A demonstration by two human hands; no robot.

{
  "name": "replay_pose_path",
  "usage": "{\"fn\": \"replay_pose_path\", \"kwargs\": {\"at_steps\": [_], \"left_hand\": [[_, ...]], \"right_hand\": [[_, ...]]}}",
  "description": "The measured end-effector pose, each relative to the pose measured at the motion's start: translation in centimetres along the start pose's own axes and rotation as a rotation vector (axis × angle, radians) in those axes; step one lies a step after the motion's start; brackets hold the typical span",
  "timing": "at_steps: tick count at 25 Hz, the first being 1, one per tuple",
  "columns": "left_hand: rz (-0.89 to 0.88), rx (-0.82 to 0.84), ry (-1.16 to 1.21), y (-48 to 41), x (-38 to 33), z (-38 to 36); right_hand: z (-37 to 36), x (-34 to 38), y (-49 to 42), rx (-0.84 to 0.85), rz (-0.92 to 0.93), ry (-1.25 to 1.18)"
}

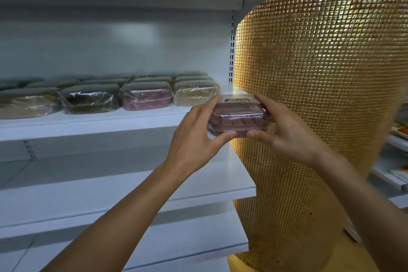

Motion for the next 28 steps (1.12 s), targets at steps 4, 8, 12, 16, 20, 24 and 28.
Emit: {"fn": "replay_pose_path", "kwargs": {"at_steps": [4,8,12,16,20,24,28], "left_hand": [[-0.015,-0.022,-0.083,-3.8,-0.1,-0.9],[-0.016,-0.038,-0.280,-7.1,0.2,-2.8],[-0.010,-0.075,-0.400,-9.2,0.5,-4.5],[0.008,-0.053,-0.496,-11.4,1.1,-4.9],[0.049,0.011,-0.488,-13.0,1.4,-5.1],[0.061,0.017,-0.531,-13.8,0.8,-5.4],[0.073,-0.010,-0.527,-13.9,0.5,-5.8]], "right_hand": [[1.8,-2.1,-2.4,-0.002,-0.023,0.019],[2.7,-4.6,-4.6,0.019,-0.034,0.011],[3.0,-7.6,-6.3,0.042,-0.037,-0.001],[3.2,-9.4,-8.2,0.054,-0.047,0.006],[3.1,-10.7,-9.6,0.092,-0.027,-0.012],[3.0,-12.3,-10.3,0.109,0.020,-0.085],[3.1,-13.0,-11.0,0.152,0.038,-0.185]]}}
Point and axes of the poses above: each hand's wrist, its own y-axis away from the middle knuckle, its own z-axis out of the back of the hand, x = y × z, the point moved 1 cm from there along -y, towards the middle knuckle, and after that the axes turned 12 degrees about x, right-handed, at the moved point
